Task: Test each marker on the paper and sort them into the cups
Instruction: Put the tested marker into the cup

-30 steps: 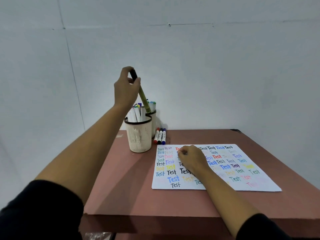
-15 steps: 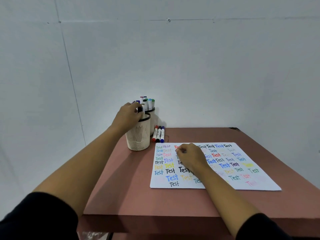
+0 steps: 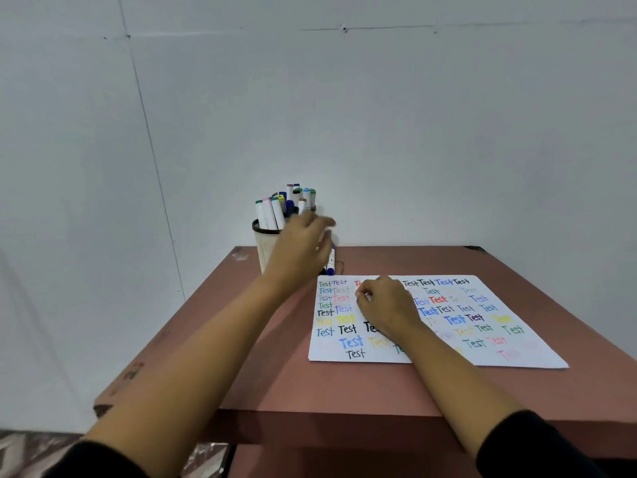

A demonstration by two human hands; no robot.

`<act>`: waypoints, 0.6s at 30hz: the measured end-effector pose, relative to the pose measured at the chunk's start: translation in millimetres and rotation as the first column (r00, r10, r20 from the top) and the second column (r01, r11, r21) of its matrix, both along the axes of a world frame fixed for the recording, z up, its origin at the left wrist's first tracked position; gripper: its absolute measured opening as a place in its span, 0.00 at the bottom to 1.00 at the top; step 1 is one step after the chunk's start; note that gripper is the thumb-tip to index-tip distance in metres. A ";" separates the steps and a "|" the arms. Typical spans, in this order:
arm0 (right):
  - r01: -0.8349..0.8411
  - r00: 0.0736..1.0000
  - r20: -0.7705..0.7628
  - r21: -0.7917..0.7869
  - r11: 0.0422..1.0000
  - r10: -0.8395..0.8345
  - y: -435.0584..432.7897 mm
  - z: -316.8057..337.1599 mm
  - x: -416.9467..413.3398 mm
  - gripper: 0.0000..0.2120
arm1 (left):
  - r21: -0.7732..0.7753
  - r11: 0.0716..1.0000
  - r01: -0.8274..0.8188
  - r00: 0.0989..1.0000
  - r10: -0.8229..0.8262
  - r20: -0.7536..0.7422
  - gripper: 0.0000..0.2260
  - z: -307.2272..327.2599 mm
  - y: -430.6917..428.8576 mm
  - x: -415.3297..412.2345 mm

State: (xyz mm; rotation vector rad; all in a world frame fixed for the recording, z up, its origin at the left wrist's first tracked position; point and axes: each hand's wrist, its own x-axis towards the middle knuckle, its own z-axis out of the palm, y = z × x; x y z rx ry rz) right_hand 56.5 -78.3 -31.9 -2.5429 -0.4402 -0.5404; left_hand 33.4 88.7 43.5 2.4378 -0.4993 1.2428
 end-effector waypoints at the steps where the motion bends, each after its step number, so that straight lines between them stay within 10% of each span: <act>1: -0.005 1.000 0.005 -0.008 1.000 0.005 0.2 0.0 -0.5 0.11 | -0.004 1.000 0.022 0.998 -0.023 -0.062 0.10 -8.3 -5.8 -2.1; 9: 0.017 0.999 0.053 -0.198 0.980 -0.007 4.4 2.2 -5.1 0.13 | 0.016 0.998 -0.064 0.831 0.062 -0.553 0.13 -67.6 -8.2 5.4; 18: -0.067 0.989 -0.146 -0.304 0.950 0.023 11.6 36.0 10.7 0.10 | -0.006 0.997 -0.071 0.834 0.056 -0.549 0.13 -74.3 -6.4 9.7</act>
